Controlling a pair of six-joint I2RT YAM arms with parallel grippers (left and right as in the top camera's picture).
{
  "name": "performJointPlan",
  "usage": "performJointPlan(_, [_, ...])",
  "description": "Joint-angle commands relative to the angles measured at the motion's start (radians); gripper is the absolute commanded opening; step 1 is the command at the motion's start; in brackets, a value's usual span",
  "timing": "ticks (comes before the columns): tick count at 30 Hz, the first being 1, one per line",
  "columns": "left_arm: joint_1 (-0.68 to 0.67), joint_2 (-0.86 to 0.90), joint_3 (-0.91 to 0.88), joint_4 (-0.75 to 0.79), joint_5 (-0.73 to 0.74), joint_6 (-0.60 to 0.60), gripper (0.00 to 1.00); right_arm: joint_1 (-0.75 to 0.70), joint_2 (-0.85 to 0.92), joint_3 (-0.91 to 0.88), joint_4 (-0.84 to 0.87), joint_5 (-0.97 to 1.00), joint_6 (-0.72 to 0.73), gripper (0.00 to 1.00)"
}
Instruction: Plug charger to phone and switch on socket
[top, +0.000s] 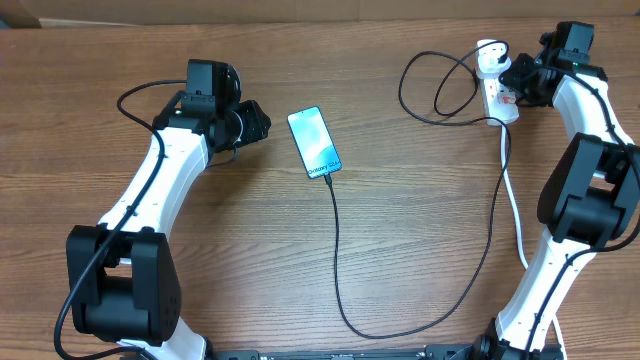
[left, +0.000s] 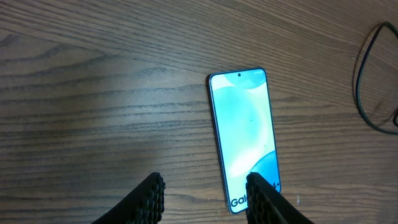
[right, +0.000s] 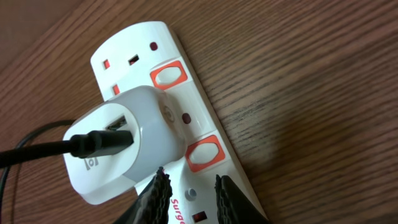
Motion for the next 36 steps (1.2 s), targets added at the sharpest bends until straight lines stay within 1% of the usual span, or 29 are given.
performJointPlan(1, [-0.009,-0.011,-0.002,0.0,-0.009,0.018,0.4,-0.002,0.016,0.025,0.004,0.007,-0.001,0.19])
performJointPlan(3, [-0.009,-0.011,-0.002,0.0,-0.009,0.018,0.4,-0.002,0.016,0.025,0.003,0.007,-0.009,0.16])
performJointPlan(5, [-0.009,-0.011,-0.002,0.0,-0.009,0.018,0.4,-0.002,0.016,0.025,0.003,0.007,-0.016,0.16])
performJointPlan(8, [-0.009,-0.011,-0.002,0.001,-0.009,0.018,0.41,-0.002,0.016,0.025,0.0,-0.002,-0.048,0.2])
performJointPlan(10, [-0.009,-0.011,-0.002,0.0,-0.009,0.018,0.41,-0.002,0.016,0.025,-0.008,-0.018,-0.087,0.27])
performJointPlan(12, [-0.009,-0.011,-0.002,0.001,-0.009,0.018,0.42,-0.002,0.016,0.025,-0.02,-0.039,-0.147,0.38])
performJointPlan(14, [-0.009,-0.011,-0.002,0.001,-0.009,0.018,0.43,-0.002,0.016,0.025,-0.031,-0.039,-0.177,0.49])
performJointPlan(20, [-0.009,-0.011,-0.002,0.001,-0.009,0.018,0.43,0.0,0.016,0.025,-0.049,-0.093,-0.28,0.5])
performJointPlan(26, [-0.009,-0.011,-0.002,0.001,-0.009,0.018,0.44,0.007,0.016,0.025,-0.026,-0.092,-0.372,0.49])
performJointPlan(33, [-0.009,-0.011,-0.002,0.001,-0.009,0.018,0.44,0.007,0.016,0.025,-0.01,-0.101,-0.375,0.49])
performJointPlan(36, [-0.009,-0.011,-0.002,0.001,-0.009,0.017,0.44,0.01,0.016,0.025,-0.003,-0.153,-0.375,0.49])
